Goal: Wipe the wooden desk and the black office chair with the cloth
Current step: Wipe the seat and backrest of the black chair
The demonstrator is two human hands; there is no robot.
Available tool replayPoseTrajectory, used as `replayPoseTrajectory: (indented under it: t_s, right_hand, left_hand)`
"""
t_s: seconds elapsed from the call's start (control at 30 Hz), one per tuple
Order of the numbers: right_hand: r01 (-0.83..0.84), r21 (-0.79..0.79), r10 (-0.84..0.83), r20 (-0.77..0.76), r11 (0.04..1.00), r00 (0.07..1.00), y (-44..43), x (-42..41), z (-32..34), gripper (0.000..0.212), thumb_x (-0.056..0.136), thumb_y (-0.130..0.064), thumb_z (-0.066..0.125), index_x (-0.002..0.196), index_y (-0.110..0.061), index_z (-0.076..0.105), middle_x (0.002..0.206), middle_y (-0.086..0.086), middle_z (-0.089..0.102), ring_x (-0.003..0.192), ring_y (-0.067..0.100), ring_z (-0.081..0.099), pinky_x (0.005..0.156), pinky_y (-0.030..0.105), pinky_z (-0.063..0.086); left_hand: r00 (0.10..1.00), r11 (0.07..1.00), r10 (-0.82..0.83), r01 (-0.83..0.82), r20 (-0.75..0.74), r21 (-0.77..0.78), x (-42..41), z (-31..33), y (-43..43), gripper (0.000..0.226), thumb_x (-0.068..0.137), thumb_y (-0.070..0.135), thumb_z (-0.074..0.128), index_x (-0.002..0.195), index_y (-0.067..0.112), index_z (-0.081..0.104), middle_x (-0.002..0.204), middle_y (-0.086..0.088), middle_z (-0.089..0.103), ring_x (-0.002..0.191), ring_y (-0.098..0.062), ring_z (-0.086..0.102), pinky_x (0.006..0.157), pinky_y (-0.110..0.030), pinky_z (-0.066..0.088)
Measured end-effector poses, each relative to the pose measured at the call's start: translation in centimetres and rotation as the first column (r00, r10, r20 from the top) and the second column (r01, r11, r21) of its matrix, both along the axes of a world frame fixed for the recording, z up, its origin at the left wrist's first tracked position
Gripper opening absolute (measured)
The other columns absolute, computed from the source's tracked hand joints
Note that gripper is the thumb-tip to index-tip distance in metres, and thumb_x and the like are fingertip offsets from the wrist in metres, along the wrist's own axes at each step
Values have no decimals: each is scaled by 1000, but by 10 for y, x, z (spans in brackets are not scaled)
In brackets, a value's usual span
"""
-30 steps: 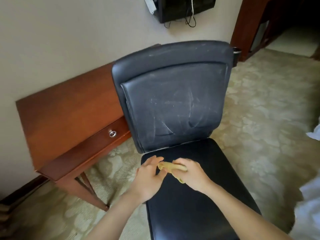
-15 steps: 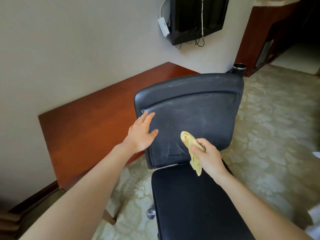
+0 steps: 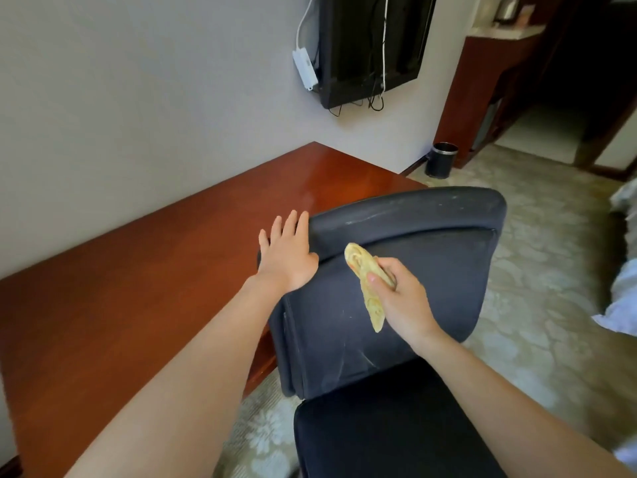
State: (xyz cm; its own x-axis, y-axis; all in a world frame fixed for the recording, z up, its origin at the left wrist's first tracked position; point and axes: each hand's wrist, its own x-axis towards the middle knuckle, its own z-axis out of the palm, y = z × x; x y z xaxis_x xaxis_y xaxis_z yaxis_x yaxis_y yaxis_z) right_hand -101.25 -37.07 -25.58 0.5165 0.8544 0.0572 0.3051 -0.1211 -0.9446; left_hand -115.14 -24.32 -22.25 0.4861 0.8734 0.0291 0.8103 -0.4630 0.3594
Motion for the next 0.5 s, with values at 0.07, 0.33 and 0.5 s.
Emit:
replayPoseTrajectory:
  t_s: [0.07,0.33,0.5]
  right_hand:
    - [17,16,-17,26,1000,1000,9,4,1,14,93,-12,51,104,-17,59,91,0,62,64,-4,58,55,5,42]
    - [199,88,-194,-64,976,979,8,17,-2,15,94,-20,54,107,-26,57,102,-6,62,89,6,61,73,17,48]
    - [182,56,-179,-60,982,982,-10,29,-2,16,94,-22,54,110,-25,56,104,-8,61,97,10,59,77,20,47]
  left_hand:
    - [999,994,31,-35,39,101,3,-10,1,74,90,22,49,152,17,9,158,-5,14,143,-31,11,117,-47,6]
    - [997,967,60,-72,56,245,-2,-30,1,80,82,21,56,150,15,14,146,-7,27,133,-31,22,115,-46,4]
    - [989,973,111,-127,96,192,-17,-28,-14,85,76,8,59,149,15,17,144,-7,28,134,-30,19,114,-46,-6]
